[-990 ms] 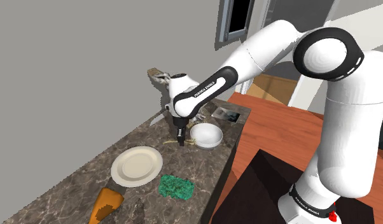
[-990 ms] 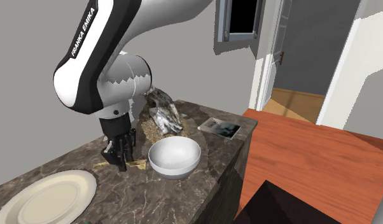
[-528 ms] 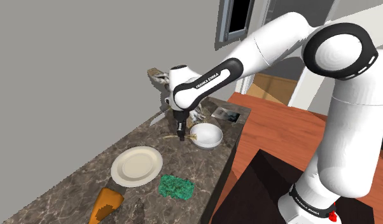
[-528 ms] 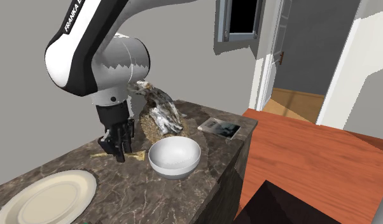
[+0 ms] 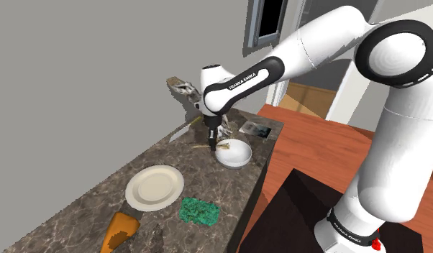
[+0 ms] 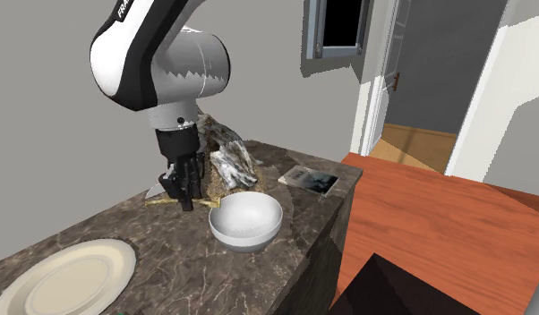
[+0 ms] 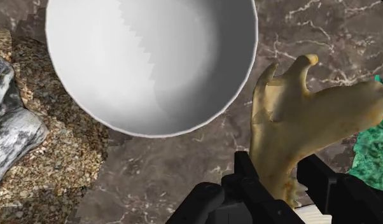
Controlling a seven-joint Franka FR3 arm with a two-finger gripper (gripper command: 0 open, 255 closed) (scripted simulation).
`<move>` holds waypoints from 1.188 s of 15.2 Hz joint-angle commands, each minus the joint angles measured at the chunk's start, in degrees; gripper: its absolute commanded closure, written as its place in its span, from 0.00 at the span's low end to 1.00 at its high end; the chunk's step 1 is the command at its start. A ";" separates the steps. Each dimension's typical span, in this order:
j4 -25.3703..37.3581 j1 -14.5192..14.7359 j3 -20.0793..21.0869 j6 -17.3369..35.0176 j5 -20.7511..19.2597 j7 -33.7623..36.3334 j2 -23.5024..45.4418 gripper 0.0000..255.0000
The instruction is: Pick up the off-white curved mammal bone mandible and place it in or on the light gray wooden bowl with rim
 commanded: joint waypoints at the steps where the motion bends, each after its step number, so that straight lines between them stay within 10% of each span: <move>1: -1.29 -1.57 -1.06 0.25 0.09 -2.72 -1.01 1.00; 10: -4.76 -8.69 -6.55 0.91 -0.21 -15.09 -3.83 1.00; 18: -6.60 -8.65 -6.60 6.64 -0.47 -14.90 0.06 1.00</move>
